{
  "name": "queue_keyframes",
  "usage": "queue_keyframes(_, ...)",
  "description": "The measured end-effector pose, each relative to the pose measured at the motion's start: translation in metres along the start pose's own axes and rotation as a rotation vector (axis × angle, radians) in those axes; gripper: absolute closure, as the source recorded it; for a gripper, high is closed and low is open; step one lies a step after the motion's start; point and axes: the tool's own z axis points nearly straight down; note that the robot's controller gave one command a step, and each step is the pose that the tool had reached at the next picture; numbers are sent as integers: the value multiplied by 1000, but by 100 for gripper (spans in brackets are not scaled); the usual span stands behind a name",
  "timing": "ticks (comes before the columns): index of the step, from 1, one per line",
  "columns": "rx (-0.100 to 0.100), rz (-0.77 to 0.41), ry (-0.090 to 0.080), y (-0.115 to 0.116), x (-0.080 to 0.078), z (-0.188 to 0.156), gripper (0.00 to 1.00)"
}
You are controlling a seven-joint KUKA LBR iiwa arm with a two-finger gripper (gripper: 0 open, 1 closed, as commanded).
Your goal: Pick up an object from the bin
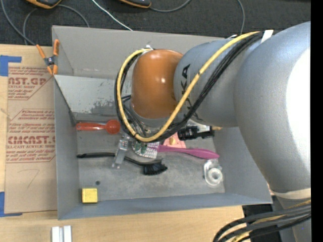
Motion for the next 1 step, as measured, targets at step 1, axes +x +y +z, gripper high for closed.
queue_keyframes(1, 6, -32, 12, 51, 33, 54, 0)
